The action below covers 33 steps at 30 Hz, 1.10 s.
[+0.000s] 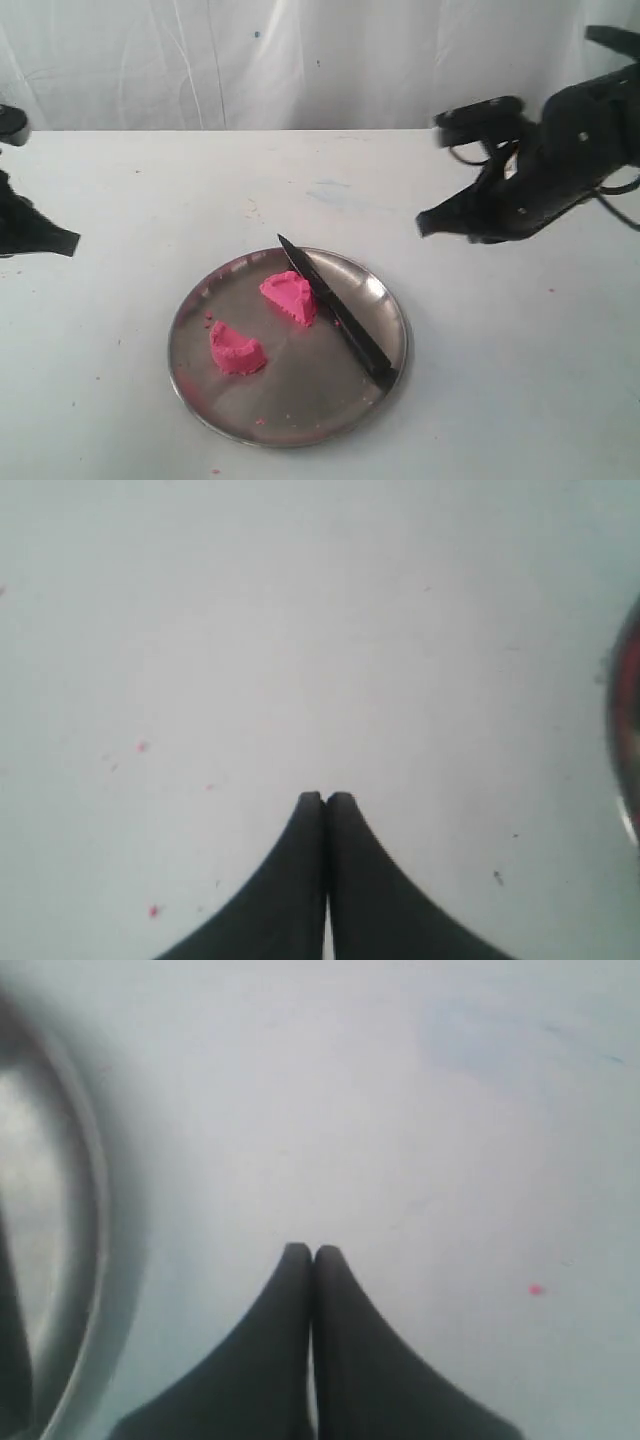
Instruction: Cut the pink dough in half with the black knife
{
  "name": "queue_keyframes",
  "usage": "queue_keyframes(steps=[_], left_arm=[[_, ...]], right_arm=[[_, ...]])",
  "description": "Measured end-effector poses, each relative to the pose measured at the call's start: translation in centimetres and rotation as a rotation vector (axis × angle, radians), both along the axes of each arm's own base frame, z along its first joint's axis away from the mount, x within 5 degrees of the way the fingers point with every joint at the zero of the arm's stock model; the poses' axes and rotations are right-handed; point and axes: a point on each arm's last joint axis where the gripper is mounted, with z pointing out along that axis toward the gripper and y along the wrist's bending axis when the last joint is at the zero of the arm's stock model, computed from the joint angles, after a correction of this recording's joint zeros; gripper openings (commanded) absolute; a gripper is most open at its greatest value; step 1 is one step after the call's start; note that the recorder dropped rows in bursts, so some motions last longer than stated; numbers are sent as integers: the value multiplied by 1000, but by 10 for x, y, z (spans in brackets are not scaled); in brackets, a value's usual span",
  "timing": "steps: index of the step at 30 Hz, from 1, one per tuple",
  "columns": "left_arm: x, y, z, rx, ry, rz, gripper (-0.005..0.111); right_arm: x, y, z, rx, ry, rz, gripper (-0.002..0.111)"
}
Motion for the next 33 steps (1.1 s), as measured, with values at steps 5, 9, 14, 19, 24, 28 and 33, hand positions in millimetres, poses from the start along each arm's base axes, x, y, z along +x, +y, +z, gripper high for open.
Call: queue_keyframes(steps=[5,9,14,19,24,28,33], left_arm=[[-20,19,4,-74,-24,159,0],[-43,19,21,-75,-150,162,0],[-85,17,59,-48,-444,134,0],[-136,14,79,-40,-668,123,0],[-183,11,78,-38,-821,116,0],[-210,9,73,-29,-905,107,0],[-222,8,59,19,-888,83,0]], right_arm=[[5,-36,20,101,-69,-226,0],[-5,-42,47,150,-162,-254,0],[-31,-47,100,214,-337,-247,0],[-70,-54,148,244,-510,-211,0],[-115,-62,179,202,-703,-118,0],[-145,-66,175,175,-866,-48,0],[-174,-68,147,174,-1029,8,0]])
